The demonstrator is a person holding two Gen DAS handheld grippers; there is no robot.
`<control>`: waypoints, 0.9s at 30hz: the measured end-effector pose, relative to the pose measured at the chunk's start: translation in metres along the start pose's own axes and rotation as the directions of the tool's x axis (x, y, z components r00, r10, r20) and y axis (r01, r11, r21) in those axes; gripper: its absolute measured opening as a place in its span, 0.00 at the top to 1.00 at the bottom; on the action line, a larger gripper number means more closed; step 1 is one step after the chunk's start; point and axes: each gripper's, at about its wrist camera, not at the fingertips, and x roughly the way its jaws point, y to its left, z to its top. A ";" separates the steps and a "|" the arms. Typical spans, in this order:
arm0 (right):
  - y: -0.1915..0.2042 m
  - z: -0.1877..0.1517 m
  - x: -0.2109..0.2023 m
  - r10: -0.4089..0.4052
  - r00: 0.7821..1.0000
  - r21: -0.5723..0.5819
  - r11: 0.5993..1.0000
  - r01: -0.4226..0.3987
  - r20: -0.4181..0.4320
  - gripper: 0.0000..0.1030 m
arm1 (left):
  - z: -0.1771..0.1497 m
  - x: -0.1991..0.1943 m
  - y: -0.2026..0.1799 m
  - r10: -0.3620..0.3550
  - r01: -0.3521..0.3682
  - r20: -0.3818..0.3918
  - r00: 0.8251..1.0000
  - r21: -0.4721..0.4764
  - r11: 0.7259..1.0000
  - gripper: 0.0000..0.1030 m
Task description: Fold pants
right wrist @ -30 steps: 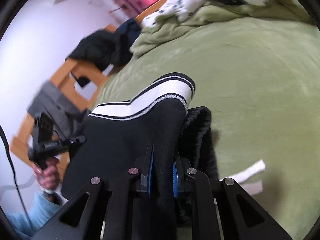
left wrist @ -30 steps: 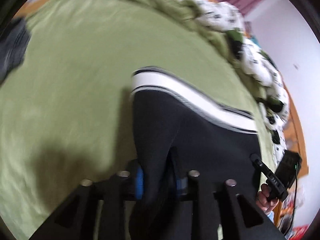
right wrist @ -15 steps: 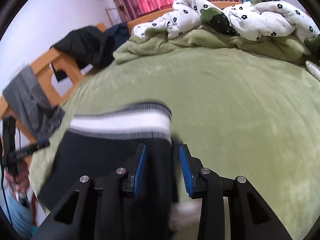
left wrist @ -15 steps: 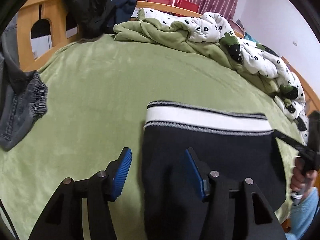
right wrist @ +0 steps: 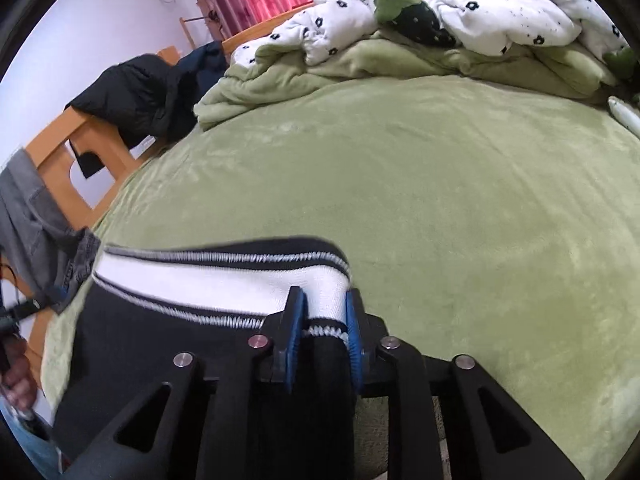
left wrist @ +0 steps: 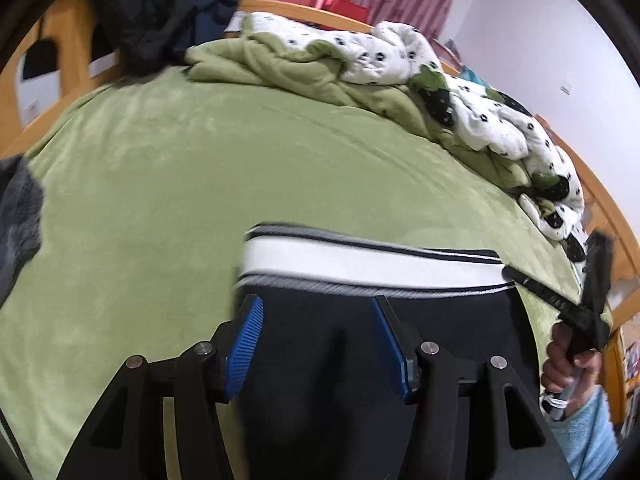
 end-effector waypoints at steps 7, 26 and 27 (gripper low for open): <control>0.069 -0.004 0.004 -0.050 0.998 -0.227 0.972 0.060 0.049 0.80 | -0.002 0.066 -0.031 0.184 -0.177 -0.049 0.982 0.119 0.977 0.46; 0.038 -0.063 -0.050 -0.076 0.995 -0.129 0.989 0.066 -0.068 0.95 | -0.087 -0.003 -0.018 0.161 -0.145 -0.173 0.972 0.100 0.984 0.42; 0.036 -0.069 -0.054 -0.075 0.995 -0.129 0.990 0.066 -0.070 0.95 | -0.097 -0.010 -0.018 0.153 -0.139 -0.174 0.973 0.094 0.986 0.42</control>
